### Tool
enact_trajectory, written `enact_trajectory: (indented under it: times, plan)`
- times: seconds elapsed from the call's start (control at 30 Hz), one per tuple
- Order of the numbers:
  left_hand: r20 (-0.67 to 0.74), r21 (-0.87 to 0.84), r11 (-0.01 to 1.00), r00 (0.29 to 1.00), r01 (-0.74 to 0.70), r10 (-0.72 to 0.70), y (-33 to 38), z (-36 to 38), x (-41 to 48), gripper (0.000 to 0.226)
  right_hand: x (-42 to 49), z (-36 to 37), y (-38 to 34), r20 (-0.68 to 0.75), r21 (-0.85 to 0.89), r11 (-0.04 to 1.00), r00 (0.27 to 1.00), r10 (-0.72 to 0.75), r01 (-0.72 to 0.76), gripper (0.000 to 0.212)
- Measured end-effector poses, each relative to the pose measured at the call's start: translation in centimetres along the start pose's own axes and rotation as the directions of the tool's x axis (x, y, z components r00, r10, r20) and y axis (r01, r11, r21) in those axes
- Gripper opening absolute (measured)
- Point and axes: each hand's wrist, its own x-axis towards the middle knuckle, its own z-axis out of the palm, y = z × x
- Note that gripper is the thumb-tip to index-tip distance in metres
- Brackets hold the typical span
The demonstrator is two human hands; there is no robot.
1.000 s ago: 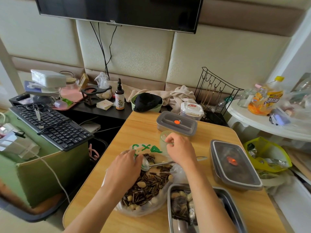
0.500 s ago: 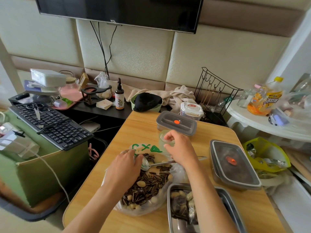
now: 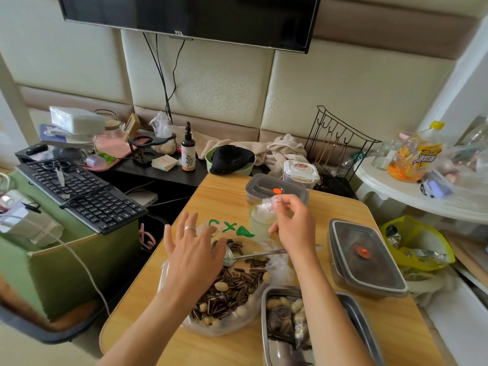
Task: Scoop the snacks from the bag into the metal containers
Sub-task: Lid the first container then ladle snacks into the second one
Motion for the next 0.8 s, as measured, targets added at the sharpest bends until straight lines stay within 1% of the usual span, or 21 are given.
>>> enact_trajectory:
  times: [0.1, 0.17, 0.2, 0.27, 0.3, 0.37, 0.43, 0.5, 0.57, 0.63, 0.7, 0.73, 0.8]
  plan:
    - [-0.113, -0.136, 0.986, 0.991, -0.091, 0.076, 0.5, -0.4, -0.1, 0.035, -0.8, 0.0, -0.7, 0.011, 0.069, 0.998, 1.0, -0.013, 0.013, 0.012]
    - [-0.125, -0.302, 0.942, 0.986, -0.145, 0.112, 1.0, -0.6, -0.3, 0.031, -1.7, 0.1, -1.0, 0.053, 0.117, 0.993, 0.999, -0.008, 0.002, 0.013]
    - [-0.094, -0.415, 0.9, 0.99, -0.134, 0.104, 1.4, -0.7, -0.5, 0.031, -2.1, 0.2, -1.1, 0.078, 0.135, 0.991, 0.997, 0.0, -0.01, 0.014]
    - [-0.006, -0.634, 0.771, 0.997, -0.062, 0.075, 1.9, -0.8, -0.7, 0.039, -2.8, 0.3, -1.1, 0.141, 0.177, 0.983, 0.99, 0.021, -0.046, 0.015]
    - [0.047, -0.709, 0.705, 0.996, -0.019, 0.074, 2.2, -0.8, -0.8, 0.045, -3.1, 0.3, -1.1, 0.178, 0.208, 0.976, 0.984, 0.03, -0.067, 0.015]
    - [0.127, -0.802, 0.595, 0.988, 0.05, 0.087, 2.6, -0.8, -0.9, 0.051, -3.6, 0.4, -1.1, 0.255, 0.256, 0.962, 0.967, 0.026, -0.094, 0.016]
    - [0.168, -0.847, 0.523, 0.981, 0.092, 0.098, 3.0, -0.7, -1.0, 0.046, -3.9, 0.5, -1.0, 0.304, 0.278, 0.955, 0.952, 0.012, -0.101, 0.018]
    - [0.17, -0.855, 0.507, 0.982, 0.105, 0.083, 3.4, -0.7, -1.2, 0.031, -4.1, 0.6, -0.8, 0.325, 0.278, 0.955, 0.946, 0.004, -0.099, 0.021]
    - [0.173, -0.864, 0.484, 0.985, 0.139, 0.026, 3.5, -0.7, -1.3, 0.016, -4.2, 0.5, -0.8, 0.349, 0.285, 0.951, 0.937, 0.017, -0.123, 0.026]
    - [0.206, -0.889, 0.409, 0.978, 0.205, -0.042, 3.5, -0.7, -1.3, 0.018, -4.2, 0.2, -0.6, 0.401, 0.302, 0.937, 0.915, 0.042, -0.175, 0.027]
    - [0.248, -0.906, 0.324, 0.961, 0.274, -0.12, 3.5, -0.8, -1.1, 0.022, -4.0, 0.0, -0.4, 0.457, 0.275, 0.942, 0.888, 0.049, -0.194, 0.02]
    - [0.257, -0.907, 0.303, 0.954, 0.293, -0.153, 3.4, -0.8, -1.0, 0.022, -3.9, -0.1, -0.2, 0.471, 0.255, 0.948, 0.881, 0.051, -0.191, 0.019]
    - [0.25, -0.898, 0.322, 0.949, 0.301, -0.191, 3.2, -0.9, -0.8, 0.021, -3.7, -0.2, 0.0, 0.442, 0.225, 0.958, 0.895, 0.061, -0.177, 0.019]
